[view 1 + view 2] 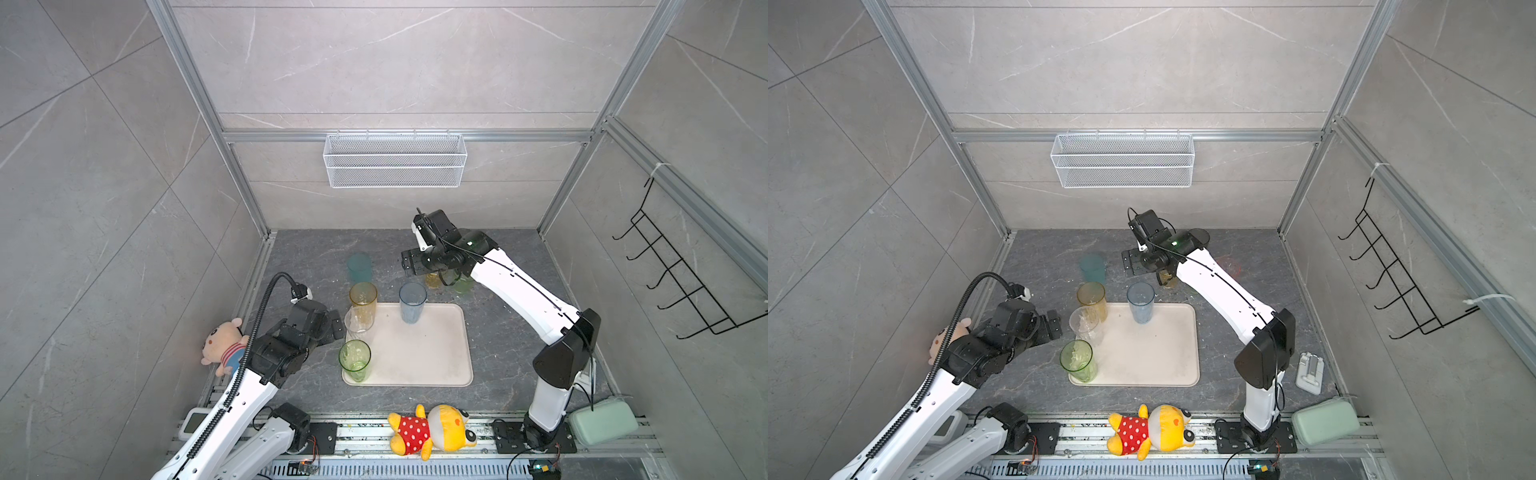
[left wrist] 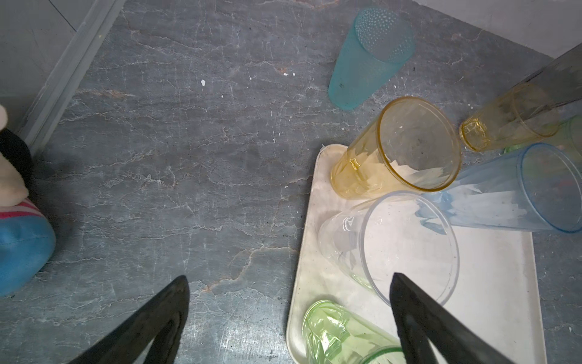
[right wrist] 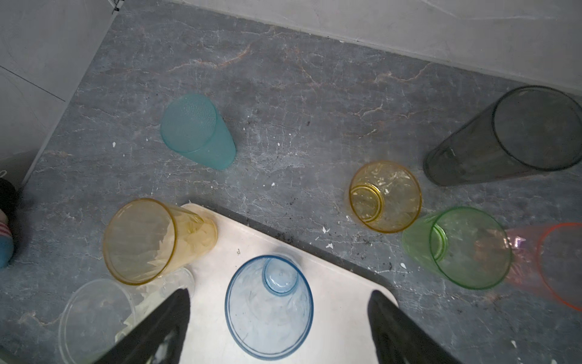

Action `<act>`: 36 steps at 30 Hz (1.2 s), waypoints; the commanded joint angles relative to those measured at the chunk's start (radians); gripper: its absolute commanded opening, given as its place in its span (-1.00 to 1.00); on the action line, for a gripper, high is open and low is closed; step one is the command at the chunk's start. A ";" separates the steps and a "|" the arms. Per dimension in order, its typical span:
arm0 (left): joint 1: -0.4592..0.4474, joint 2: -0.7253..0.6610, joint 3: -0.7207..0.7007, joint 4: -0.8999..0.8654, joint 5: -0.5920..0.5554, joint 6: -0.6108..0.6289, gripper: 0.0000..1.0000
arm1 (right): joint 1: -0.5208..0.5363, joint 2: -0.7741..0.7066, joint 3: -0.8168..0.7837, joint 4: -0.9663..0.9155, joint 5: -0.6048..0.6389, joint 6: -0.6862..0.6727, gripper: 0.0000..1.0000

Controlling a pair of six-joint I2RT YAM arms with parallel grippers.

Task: Place the glasses into the tray
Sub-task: Pick up the glass from the top-center of the table.

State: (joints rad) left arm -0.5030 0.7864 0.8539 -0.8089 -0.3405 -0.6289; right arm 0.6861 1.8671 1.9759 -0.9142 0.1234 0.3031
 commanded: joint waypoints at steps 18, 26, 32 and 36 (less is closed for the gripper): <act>0.006 -0.096 0.010 -0.047 -0.084 -0.006 0.97 | 0.049 0.289 0.334 -0.049 0.018 0.060 0.75; 0.006 -0.152 0.012 -0.042 -0.103 0.022 0.97 | 0.073 0.476 0.602 -0.161 0.027 0.076 0.70; 0.006 -0.178 0.017 -0.049 -0.110 0.032 0.96 | 0.084 0.631 0.850 -0.249 0.011 0.091 0.69; 0.006 -0.193 0.015 -0.048 -0.109 0.034 0.96 | 0.086 0.683 0.910 -0.254 -0.001 0.106 0.68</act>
State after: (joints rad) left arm -0.5030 0.6067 0.8539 -0.8471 -0.4213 -0.6159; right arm 0.7666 2.5107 2.8426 -1.1152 0.1303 0.3801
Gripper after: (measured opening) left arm 0.982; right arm 0.844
